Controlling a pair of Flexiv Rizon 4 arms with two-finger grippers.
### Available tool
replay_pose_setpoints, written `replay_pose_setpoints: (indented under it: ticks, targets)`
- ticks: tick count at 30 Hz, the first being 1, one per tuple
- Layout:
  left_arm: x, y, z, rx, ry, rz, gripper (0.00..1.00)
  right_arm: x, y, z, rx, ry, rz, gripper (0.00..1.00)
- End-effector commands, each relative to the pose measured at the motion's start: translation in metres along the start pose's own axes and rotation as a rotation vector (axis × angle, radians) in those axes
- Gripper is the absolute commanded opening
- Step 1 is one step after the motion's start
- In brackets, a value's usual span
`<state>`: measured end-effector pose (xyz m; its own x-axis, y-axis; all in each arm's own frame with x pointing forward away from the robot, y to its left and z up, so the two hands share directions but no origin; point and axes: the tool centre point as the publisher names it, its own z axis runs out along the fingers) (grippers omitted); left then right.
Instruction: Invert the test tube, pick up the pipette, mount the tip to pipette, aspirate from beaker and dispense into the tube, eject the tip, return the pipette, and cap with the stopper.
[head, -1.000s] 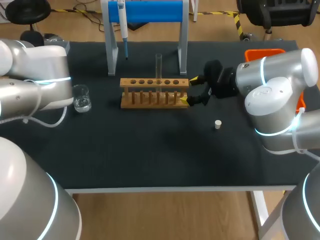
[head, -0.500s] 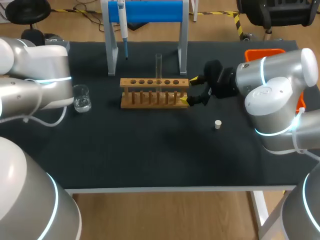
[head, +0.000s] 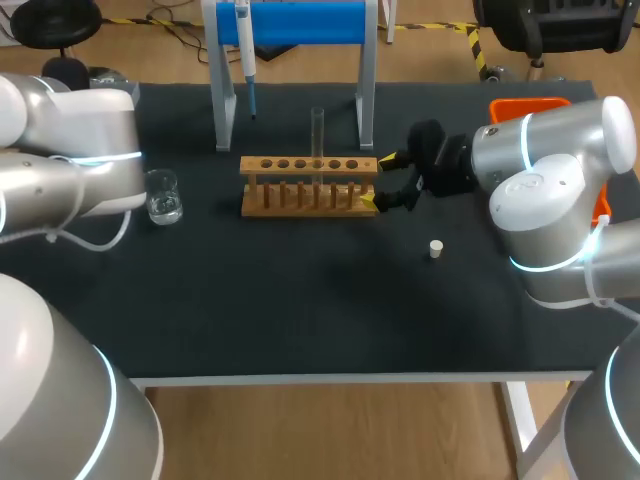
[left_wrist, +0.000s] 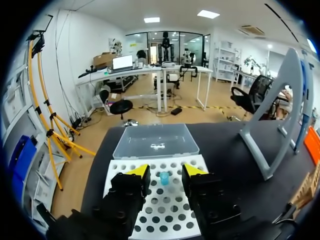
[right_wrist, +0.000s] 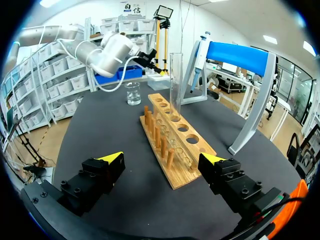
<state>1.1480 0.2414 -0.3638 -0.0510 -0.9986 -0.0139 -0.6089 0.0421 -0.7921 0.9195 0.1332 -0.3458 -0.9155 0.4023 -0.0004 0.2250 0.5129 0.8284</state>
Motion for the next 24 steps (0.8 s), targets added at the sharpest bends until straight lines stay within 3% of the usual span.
replay_pose_setpoints:
  ticks: [1,3,7,10,11,24]
  targets:
    - [-0.0006,-0.0016,0.0035,-0.006,0.000,0.001,0.39,-0.0005,0.0004,-0.0015,0.003,0.003,0.000,1.00]
    - [-0.0007,-0.0015,0.0036,-0.006,0.000,0.000,0.38,-0.0005,0.0004,-0.0015,0.003,0.003,0.000,1.00]
    - [-0.0014,-0.0009,0.0045,-0.008,0.000,-0.002,0.24,-0.0005,0.0004,-0.0015,0.003,0.003,0.000,1.00]
    - [-0.0014,-0.0006,0.0046,-0.010,0.001,-0.002,0.11,-0.0005,0.0004,-0.0015,0.003,0.003,0.000,1.00]
    - [-0.0015,-0.0005,0.0047,-0.011,0.000,-0.002,0.00,-0.0005,0.0004,-0.0015,0.003,0.003,0.000,1.00]
    - [-0.0014,0.0004,0.0032,-0.013,-0.002,-0.006,0.00,-0.0005,0.0004,-0.0015,0.003,0.003,0.000,1.00]
